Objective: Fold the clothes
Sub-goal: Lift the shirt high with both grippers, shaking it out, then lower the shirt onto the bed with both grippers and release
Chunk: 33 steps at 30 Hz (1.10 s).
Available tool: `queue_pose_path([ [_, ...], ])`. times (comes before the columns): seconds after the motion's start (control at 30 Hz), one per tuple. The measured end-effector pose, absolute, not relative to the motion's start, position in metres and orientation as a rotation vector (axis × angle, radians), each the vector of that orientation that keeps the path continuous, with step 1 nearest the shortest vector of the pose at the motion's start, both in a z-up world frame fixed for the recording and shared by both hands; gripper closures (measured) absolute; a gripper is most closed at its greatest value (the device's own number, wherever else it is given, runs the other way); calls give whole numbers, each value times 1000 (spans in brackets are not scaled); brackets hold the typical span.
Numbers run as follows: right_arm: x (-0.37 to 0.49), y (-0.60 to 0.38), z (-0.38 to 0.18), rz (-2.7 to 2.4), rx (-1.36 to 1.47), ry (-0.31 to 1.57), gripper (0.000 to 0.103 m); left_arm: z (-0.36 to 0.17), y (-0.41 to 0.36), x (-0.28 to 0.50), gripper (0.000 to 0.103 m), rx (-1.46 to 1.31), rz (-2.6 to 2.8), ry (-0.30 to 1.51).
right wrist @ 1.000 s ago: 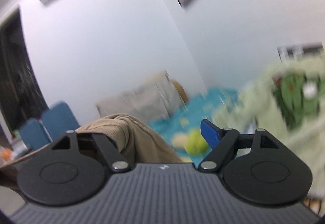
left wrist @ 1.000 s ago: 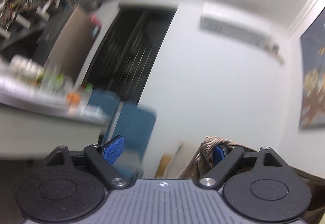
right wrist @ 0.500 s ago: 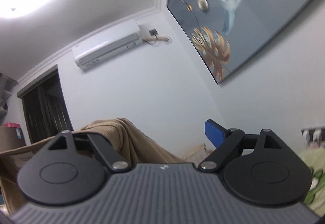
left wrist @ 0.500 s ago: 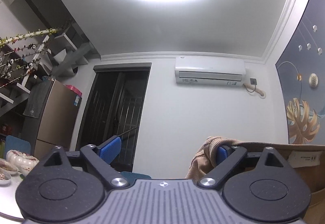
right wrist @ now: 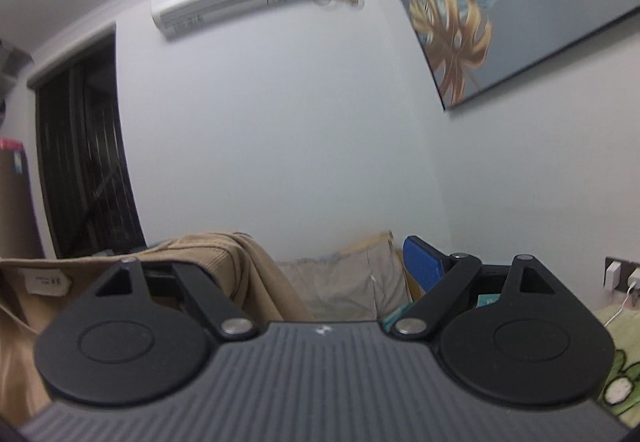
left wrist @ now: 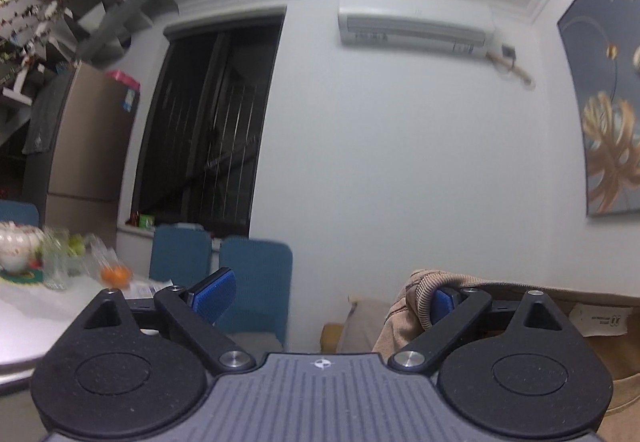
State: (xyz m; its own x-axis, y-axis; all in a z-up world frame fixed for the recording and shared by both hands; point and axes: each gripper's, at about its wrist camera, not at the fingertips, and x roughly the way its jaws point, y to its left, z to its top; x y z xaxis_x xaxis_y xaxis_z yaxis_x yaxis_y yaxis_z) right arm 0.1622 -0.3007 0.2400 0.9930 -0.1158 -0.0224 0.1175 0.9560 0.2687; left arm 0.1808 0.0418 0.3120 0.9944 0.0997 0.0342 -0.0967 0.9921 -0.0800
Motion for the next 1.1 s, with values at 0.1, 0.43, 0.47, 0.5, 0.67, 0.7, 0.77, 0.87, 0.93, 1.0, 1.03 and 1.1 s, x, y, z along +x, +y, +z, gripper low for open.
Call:
queue_pose_path([
  [0.1, 232, -296, 198, -128, 258, 74, 16, 257, 46, 258, 6, -73, 104, 25],
  [0.43, 478, -283, -15, -179, 228, 247, 18, -4, 31, 513, 2, 17, 89, 249],
  [0.47, 498, -288, -40, -184, 219, 273, 18, -32, 30, 532, 2, 26, 89, 277],
  [0.5, 516, -292, -64, -190, 210, 301, 18, -59, 28, 550, 2, 33, 89, 302],
  [0.67, 581, -299, -162, -205, 173, 467, 18, -167, 23, 619, 3, 64, 82, 474],
  [0.7, 594, -302, -175, -199, 174, 518, 18, -180, 20, 629, 4, 86, 74, 515],
  [0.77, 610, -306, -198, -164, 191, 645, 18, -206, 11, 652, 4, 157, 61, 624],
  [0.87, 632, -299, -217, -45, 173, 829, 16, -221, -9, 671, 4, 274, 43, 787],
  [0.93, 633, -283, -215, 33, 91, 852, 16, -216, -9, 676, 3, 254, -31, 868],
  [1.0, 627, -275, -202, 132, 113, 825, 18, -208, -5, 674, 2, 207, -89, 907],
  [1.03, 622, -275, -195, 155, 162, 802, 18, -201, -2, 670, 0, 170, -109, 906],
  [1.1, 604, -279, -180, 170, 258, 752, 18, -182, 4, 650, 0, 127, -97, 861],
])
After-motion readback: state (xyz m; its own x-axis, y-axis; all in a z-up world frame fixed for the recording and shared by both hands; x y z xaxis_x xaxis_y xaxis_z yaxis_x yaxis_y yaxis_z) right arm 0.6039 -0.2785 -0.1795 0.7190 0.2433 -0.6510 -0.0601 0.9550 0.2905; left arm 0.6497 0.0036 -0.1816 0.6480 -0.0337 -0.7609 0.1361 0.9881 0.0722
